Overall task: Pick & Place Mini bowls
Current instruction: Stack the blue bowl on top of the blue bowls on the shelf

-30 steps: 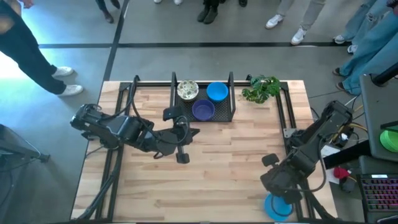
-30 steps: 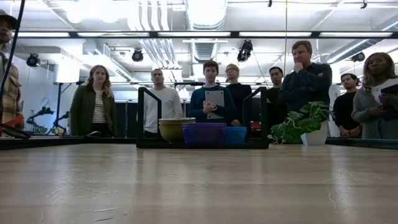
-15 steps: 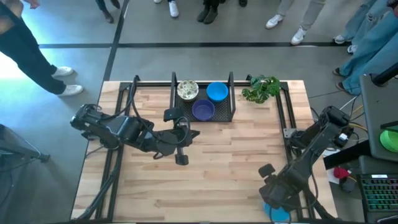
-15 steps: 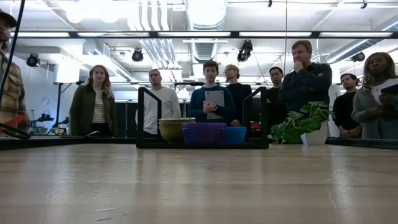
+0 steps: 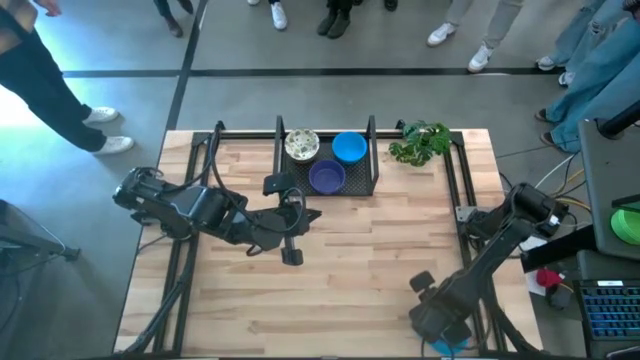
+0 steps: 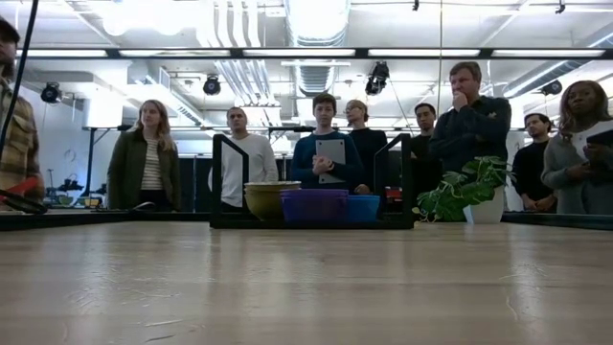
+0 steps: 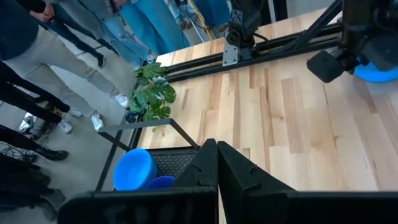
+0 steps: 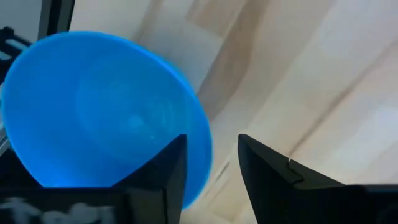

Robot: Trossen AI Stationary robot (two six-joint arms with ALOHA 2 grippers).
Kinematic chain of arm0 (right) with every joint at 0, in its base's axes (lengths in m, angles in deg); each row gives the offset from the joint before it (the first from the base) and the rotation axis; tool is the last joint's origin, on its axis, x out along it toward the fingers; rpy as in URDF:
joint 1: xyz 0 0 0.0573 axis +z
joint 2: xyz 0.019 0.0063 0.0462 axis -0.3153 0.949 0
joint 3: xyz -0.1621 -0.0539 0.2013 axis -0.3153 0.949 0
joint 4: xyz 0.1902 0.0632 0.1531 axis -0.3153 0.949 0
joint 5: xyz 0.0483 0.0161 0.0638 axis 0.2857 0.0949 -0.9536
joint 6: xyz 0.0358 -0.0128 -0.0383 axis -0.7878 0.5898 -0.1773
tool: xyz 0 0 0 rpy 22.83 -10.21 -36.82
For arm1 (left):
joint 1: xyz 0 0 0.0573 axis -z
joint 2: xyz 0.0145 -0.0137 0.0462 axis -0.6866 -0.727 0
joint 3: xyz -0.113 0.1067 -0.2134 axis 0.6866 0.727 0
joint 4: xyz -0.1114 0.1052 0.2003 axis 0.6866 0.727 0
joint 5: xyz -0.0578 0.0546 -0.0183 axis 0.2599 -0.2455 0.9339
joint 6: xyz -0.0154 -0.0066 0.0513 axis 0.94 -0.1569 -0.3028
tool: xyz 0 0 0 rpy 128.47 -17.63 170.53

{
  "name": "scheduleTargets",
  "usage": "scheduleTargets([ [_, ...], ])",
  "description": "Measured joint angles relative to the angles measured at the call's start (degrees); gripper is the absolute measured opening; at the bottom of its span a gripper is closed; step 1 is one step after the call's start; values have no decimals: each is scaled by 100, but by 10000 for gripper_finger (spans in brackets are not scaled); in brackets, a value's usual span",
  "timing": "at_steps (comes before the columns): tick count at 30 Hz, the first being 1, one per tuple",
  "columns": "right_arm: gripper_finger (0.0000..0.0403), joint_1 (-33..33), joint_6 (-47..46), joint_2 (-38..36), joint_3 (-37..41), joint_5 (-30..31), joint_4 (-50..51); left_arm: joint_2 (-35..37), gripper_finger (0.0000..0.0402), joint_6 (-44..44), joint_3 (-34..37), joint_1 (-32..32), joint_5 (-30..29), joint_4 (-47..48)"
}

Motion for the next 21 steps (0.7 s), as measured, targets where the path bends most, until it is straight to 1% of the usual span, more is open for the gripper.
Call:
scheduleTargets([
  [5,123,1,45,190,57,-324,-253,0,0,55,0,0,0,4],
  [9,105,-2,12,265,71,-373,-396,0,0,57,0,0,0,3],
  [12,78,-3,-30,280,49,-371,-414,0,0,59,0,0,0,4],
  [16,21,-3,-228,280,69,-376,-448,0,0,60,0,0,0,6],
  [21,10,-16,-486,277,71,-380,-463,0,0,68,0,0,0,8],
])
